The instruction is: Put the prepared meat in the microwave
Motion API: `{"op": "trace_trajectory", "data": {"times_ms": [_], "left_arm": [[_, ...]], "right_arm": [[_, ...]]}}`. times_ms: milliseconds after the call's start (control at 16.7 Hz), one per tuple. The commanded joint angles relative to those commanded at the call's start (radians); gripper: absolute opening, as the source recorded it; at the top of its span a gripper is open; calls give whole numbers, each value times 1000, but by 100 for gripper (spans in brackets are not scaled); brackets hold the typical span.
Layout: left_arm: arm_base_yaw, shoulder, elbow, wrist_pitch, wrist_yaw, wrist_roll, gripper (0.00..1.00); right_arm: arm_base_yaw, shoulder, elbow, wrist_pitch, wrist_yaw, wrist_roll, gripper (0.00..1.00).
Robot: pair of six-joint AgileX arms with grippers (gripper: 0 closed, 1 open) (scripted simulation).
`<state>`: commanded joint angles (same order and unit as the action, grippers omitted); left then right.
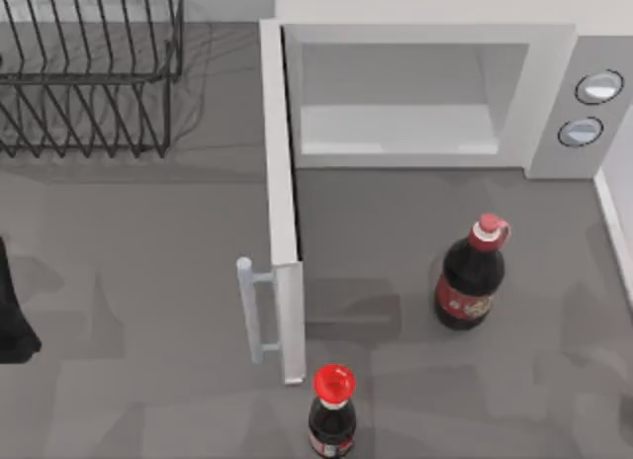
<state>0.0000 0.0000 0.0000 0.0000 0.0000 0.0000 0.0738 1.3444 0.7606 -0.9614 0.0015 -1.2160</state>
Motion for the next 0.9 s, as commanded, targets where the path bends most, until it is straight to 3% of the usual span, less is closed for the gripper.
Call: {"op": "trace_trajectory", "data": {"times_ms": [480, 900], "left_arm": [[0, 0, 0, 0, 0, 0, 100], [0, 0, 0, 0, 0, 0, 100]], "right_arm": [[-1, 36, 8, -2, 0, -28, 100], [3, 185, -137, 303, 0, -23, 100]]}}
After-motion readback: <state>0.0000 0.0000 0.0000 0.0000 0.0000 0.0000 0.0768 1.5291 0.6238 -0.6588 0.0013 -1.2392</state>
